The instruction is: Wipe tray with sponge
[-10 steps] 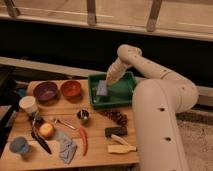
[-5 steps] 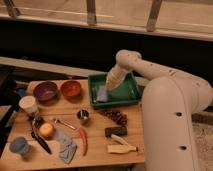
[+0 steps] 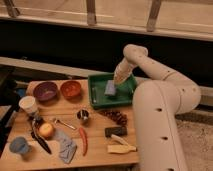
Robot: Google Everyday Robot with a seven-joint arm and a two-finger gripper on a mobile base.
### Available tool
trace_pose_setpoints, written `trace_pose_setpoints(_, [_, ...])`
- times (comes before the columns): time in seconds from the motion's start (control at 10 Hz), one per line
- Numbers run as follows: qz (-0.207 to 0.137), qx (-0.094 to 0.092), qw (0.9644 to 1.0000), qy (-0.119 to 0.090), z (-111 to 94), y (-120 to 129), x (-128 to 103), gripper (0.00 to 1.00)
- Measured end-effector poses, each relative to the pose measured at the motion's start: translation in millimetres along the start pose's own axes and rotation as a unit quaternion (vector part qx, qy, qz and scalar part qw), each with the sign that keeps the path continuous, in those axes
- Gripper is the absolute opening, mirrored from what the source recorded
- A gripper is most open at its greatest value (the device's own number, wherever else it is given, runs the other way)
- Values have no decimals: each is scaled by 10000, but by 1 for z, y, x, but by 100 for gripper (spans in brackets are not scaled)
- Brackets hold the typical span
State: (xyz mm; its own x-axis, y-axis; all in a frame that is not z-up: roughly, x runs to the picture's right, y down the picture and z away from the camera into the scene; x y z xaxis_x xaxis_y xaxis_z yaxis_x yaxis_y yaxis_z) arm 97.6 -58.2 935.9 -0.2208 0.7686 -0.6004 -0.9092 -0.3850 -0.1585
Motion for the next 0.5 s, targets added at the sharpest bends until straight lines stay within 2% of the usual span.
trace_pose_setpoints(0.1, [-81, -71, 9999, 11, 0, 5, -10, 0])
trace_pose_setpoints(0.3, [-293, -233, 9993, 76, -1, 19, -12, 0])
trace_pose_setpoints(0.5, [-616, -346, 9973, 225, -1, 35, 10, 0])
